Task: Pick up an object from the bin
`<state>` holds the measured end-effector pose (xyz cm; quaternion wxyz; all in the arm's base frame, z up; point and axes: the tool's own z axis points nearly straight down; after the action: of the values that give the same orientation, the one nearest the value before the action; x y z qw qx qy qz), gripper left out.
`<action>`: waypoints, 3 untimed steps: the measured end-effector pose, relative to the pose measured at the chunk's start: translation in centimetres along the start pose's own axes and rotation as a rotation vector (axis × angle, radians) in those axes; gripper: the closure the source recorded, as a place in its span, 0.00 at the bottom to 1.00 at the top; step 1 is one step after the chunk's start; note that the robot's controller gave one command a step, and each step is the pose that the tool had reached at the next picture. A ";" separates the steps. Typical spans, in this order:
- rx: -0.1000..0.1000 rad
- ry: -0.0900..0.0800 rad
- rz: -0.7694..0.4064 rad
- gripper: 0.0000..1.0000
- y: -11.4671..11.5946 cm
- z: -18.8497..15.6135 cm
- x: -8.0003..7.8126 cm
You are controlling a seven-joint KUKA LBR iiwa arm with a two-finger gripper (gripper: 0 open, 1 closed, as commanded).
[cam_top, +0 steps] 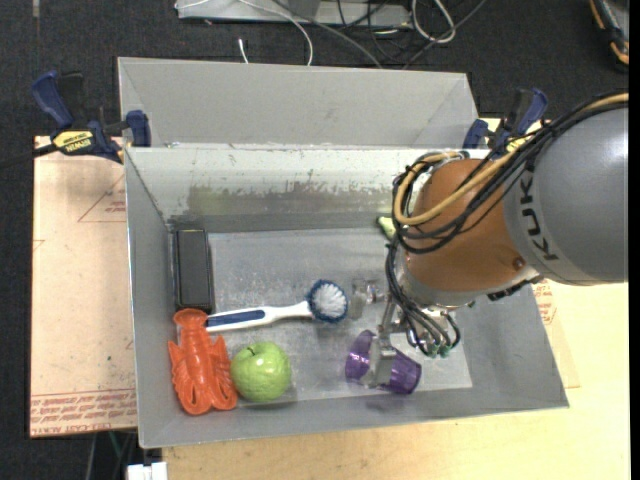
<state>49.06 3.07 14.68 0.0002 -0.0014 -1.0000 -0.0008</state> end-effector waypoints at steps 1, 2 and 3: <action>0.000 0.000 0.000 0.00 0.0 0.0 0.0; -0.001 0.001 0.266 0.00 -0.6 1.3 0.3; -0.002 -0.002 0.294 0.00 -0.5 2.7 -0.4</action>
Offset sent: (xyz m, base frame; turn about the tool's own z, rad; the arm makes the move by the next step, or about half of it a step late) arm -0.0032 -0.0057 -0.0122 0.2657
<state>49.41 2.54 11.95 -0.0007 -0.1477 -0.9890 -0.0015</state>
